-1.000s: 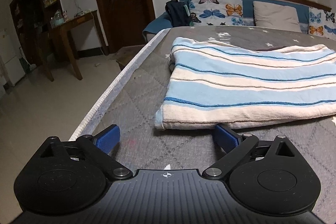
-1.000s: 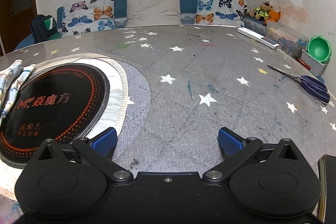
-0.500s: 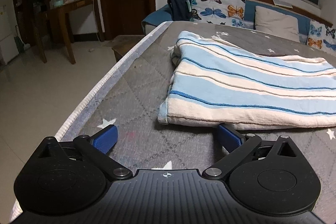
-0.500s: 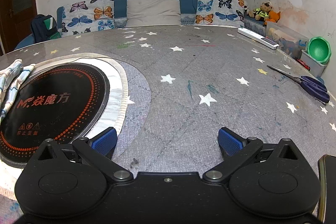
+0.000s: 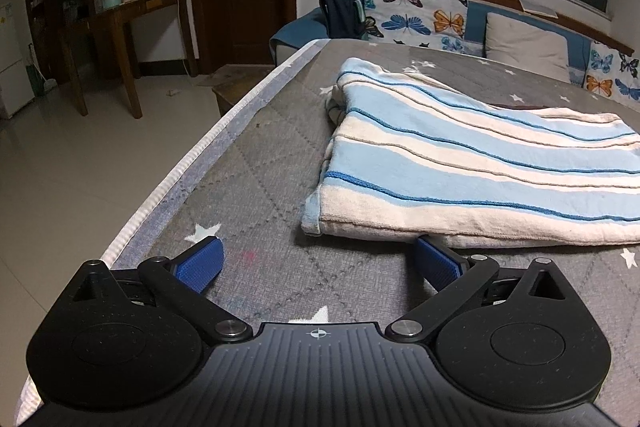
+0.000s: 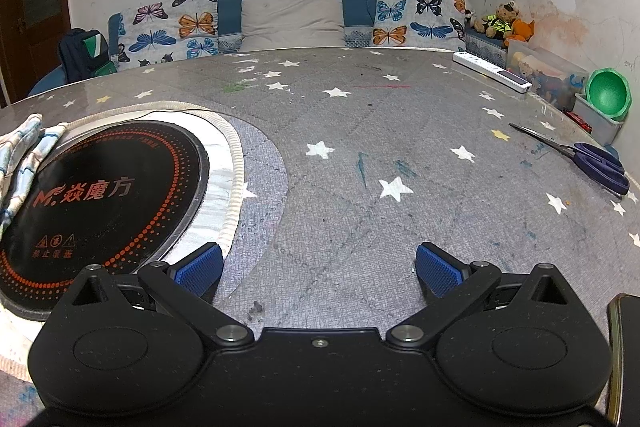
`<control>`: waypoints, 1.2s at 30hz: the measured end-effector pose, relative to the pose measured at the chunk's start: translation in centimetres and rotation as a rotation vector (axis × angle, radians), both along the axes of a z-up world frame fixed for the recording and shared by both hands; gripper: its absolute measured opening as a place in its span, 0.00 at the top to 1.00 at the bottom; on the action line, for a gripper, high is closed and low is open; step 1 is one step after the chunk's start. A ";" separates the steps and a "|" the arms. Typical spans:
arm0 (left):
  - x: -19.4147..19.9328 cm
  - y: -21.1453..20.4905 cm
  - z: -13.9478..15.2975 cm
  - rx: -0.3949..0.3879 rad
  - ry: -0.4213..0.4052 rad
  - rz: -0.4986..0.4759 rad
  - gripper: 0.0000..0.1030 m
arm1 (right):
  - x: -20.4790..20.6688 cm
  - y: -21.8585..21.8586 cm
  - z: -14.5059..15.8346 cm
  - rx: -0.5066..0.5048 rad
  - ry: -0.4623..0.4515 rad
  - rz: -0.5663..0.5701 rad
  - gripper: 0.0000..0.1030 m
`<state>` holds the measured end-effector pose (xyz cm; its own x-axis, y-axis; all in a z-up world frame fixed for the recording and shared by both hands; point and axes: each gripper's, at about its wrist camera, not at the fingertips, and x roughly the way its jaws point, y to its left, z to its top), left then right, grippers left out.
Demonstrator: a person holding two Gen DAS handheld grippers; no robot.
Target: Fold clothes
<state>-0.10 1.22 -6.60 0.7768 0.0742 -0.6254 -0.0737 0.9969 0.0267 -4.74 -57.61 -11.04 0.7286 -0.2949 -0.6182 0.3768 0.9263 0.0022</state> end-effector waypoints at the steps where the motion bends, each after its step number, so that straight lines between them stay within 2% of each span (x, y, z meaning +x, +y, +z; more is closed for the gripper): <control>1: 0.0 0.0 0.0 0.000 0.000 0.000 0.00 | 0.0 0.1 0.0 0.000 0.000 0.000 0.00; 36: -0.1 0.2 -0.1 -0.003 0.000 0.000 0.00 | -0.4 -0.2 0.2 0.004 -0.002 -0.001 0.00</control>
<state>-0.16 1.45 -6.67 0.7769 0.0723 -0.6254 -0.0737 0.9970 0.0237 -5.12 -57.83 -10.84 0.7292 -0.2934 -0.6182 0.3778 0.9259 0.0063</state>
